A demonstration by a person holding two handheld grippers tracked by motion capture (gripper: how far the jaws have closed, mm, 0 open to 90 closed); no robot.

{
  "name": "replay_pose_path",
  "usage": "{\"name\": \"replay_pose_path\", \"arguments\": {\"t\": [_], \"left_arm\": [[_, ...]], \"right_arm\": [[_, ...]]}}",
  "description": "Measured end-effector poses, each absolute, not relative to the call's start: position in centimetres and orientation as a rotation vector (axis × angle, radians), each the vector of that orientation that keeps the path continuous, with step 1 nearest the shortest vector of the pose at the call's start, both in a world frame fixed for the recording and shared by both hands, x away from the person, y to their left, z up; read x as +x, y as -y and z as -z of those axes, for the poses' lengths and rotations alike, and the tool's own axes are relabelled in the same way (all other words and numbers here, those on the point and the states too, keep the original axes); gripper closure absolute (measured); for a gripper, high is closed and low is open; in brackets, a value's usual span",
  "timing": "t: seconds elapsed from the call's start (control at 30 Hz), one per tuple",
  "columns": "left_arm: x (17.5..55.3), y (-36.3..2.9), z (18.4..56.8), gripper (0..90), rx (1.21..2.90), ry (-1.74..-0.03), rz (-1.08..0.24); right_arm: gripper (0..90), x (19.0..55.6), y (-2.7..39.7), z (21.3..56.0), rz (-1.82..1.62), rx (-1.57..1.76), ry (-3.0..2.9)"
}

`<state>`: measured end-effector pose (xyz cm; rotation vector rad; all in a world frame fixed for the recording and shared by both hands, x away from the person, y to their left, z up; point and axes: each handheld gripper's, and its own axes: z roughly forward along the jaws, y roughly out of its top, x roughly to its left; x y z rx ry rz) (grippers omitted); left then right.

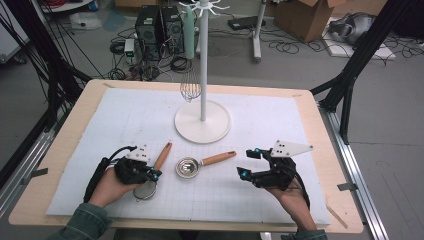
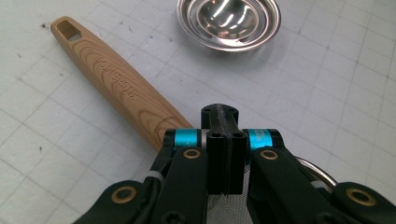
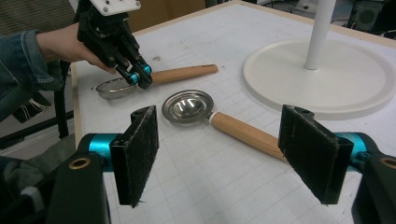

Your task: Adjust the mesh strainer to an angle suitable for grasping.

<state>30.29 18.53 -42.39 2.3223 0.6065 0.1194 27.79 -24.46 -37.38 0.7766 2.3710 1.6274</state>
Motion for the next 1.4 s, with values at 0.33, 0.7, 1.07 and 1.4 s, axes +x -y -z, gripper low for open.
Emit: {"name": "replay_pose_path", "arguments": {"t": [0.33,0.7,1.07,1.4], "left_arm": [[29.9,-19.3,42.3,89.6,2.329,-0.591,-0.114],[30.9,-20.1,40.8,89.5,2.225,-0.615,-0.135],[34.4,-19.6,41.2,89.5,2.176,-0.745,-0.258],[36.5,-19.8,43.1,89.4,2.175,-0.850,-0.247]], "right_arm": [[28.3,27.9,24.1,37.4,-1.626,0.772,-2.382],[28.3,27.9,24.2,37.4,-1.628,0.780,-2.381],[28.3,27.8,24.6,37.4,-1.628,0.781,-2.377],[28.3,27.8,25.1,37.6,-1.624,0.800,-2.375]]}}
